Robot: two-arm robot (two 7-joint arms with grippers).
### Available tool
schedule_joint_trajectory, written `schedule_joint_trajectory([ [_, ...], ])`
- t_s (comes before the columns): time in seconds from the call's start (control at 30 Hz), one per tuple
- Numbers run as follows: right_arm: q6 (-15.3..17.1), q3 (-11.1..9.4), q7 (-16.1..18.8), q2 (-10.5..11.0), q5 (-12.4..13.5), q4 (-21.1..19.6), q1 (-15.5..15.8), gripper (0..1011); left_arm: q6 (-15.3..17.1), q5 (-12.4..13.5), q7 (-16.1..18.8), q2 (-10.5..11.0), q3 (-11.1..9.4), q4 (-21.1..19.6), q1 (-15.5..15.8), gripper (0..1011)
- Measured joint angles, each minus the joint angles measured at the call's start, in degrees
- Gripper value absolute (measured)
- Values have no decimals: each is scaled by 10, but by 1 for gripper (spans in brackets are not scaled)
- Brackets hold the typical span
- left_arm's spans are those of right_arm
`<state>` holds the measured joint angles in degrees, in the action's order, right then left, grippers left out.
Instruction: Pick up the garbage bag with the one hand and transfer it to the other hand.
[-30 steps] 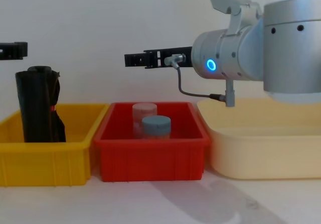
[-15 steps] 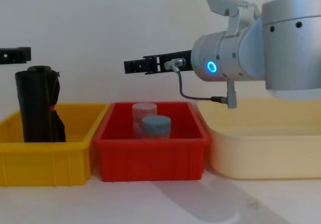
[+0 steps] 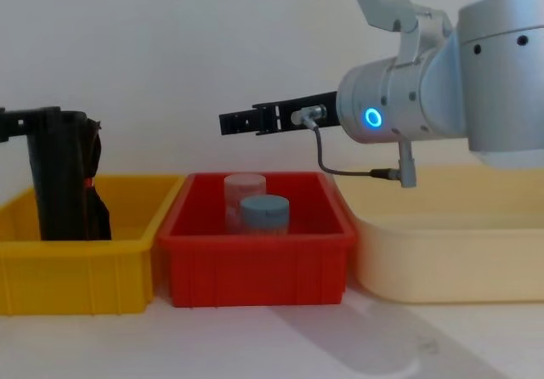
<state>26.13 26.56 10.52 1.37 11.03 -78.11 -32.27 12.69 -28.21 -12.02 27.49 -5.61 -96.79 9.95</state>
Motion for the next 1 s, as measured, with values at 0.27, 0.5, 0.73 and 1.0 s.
schedule_joint_trajectory([
  [0.27, 5, -7, 7, 2, 0, 7, -2, 1001, -9, -6, -18, -8, -9, 43, 20, 1001],
  [0.5, 6, -11, 12, 2, 0, 13, -4, 1001, -11, -5, -41, -6, -26, 77, 47, 1001],
  [0.73, 6, -17, 18, 3, 0, 20, -6, 1001, -9, -2, -68, -3, -50, 112, 80, 1002],
  [1.0, 6, -21, 23, 4, 0, 22, -7, 1001, -7, 2, -84, -2, -65, 132, 101, 1002],
])
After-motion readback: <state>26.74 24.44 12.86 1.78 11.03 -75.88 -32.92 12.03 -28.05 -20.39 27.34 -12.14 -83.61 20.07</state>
